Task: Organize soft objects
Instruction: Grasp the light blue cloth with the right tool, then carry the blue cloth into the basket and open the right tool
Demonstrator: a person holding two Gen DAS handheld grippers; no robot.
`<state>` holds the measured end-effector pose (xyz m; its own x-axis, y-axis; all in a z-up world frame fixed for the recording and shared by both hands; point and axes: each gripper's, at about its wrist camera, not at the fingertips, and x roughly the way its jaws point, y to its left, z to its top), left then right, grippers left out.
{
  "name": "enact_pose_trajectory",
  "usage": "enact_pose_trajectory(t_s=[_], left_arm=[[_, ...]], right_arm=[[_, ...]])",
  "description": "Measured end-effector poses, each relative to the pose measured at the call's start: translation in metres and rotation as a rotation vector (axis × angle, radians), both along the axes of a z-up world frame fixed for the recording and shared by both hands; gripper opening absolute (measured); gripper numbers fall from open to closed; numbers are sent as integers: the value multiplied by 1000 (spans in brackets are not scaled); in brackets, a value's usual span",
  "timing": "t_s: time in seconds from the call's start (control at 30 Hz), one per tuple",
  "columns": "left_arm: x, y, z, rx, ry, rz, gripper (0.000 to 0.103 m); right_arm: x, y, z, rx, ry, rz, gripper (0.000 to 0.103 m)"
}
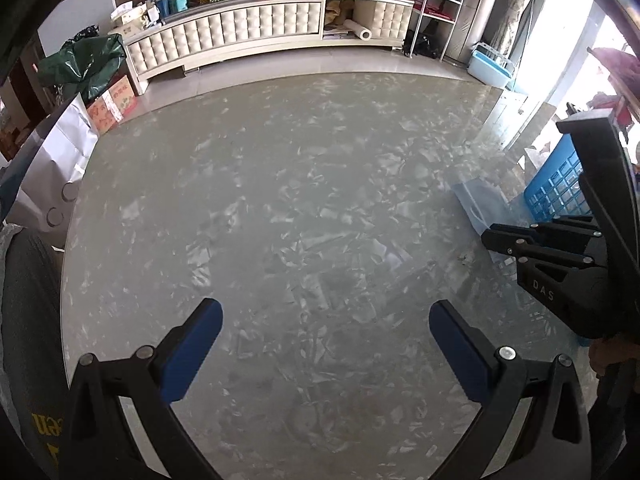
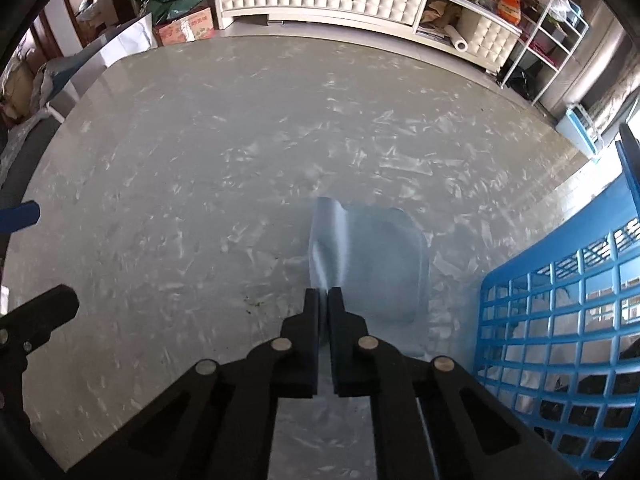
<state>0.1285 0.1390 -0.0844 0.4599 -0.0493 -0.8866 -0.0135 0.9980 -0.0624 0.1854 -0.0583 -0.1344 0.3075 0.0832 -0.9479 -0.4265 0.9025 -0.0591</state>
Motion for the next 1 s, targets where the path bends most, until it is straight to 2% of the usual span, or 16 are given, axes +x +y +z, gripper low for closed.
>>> enact_pose_trajectory(t_s=[0.2,0.73,1.0], left_arm=[[-4,-5,14,0,-29,-18,103],[-26,-33,73,-8,-126,-64,103],[-45,-58,121,-33,-249,-87,103]], right_arm=[[-9,-8,22,26,-42,-5,3],[-64,-23,120,158,-139,65,3],[-82,-53,169,217,-227,69,3]])
